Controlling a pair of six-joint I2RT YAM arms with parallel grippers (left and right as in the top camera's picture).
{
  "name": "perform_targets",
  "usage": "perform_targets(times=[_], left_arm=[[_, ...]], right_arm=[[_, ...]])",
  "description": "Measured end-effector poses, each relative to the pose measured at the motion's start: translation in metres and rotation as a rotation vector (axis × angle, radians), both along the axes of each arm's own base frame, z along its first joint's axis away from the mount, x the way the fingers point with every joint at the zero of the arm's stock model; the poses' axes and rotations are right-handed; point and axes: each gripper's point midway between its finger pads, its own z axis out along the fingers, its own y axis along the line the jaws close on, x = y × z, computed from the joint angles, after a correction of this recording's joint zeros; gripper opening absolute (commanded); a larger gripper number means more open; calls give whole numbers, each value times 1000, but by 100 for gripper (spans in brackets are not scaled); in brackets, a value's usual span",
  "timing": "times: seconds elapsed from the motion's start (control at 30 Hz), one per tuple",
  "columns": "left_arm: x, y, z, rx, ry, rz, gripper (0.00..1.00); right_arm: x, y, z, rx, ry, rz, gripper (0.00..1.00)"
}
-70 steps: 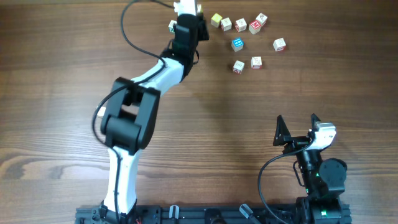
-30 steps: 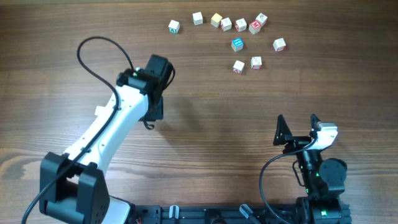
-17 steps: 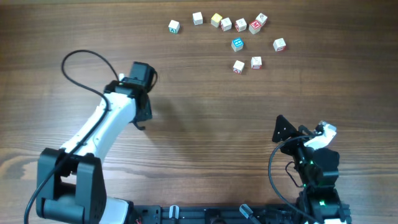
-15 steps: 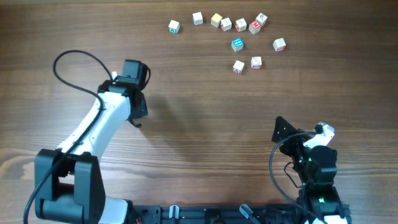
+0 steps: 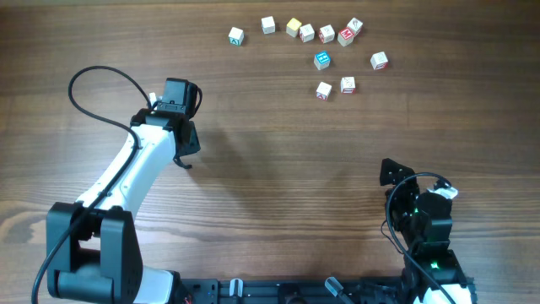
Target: Form a horizontal line
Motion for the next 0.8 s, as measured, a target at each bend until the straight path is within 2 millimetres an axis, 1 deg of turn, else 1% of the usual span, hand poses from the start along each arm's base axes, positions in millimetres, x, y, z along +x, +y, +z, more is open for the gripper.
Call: perform_targets(times=[0.07,0.1,0.17,0.23,0.27,0.3,0.37,0.4,0.43,0.47,0.5,0.53,0.57,0.6,0.67,0.7,0.8], left_arm=[[0,-1,0,-7,1,-2,50],[0,-1,0,-8,0,-2,50],[1,-2,0,-12,-3,-2,51],[1,-5,0,-27,-3,-6,53],[2,-6,1,-35,-6,-4,58],[8,-10,9,-60,-37,-2,63],[15,-14,26,-91,-96,14,71],[19,-17,39,-119,-146,24,75],[22,-20,58,-146,-210,28,80],[24,-21,75,-162,-262,24,83],[24,-23,94,-184,-318,26,86],[21,-23,107,-195,-353,26,95],[16,-22,121,-208,-388,30,99],[11,-22,130,-214,-408,33,100],[-3,-20,140,-233,-419,57,100],[-10,-20,142,-238,-413,64,100],[-24,-18,143,-241,-387,77,100]], right_arm=[[0,3,0,17,0,9,100],[0,7,2,28,-9,33,100],[5,19,16,4,-75,128,100],[7,30,25,-23,-118,218,100],[6,40,32,-36,-143,290,99],[8,47,44,-45,-175,341,99],[6,53,55,-66,-157,399,100],[7,55,69,-94,-155,433,100],[6,56,84,-131,-143,464,100],[3,56,94,-159,-116,483,100],[0,53,102,-197,-86,498,100],[-2,50,114,-244,-56,517,100],[-3,48,122,-275,-32,532,100],[-3,45,129,-309,-7,542,99],[-1,41,140,-363,44,563,99],[-1,38,144,-381,87,575,100],[13,34,160,-432,152,613,99]])
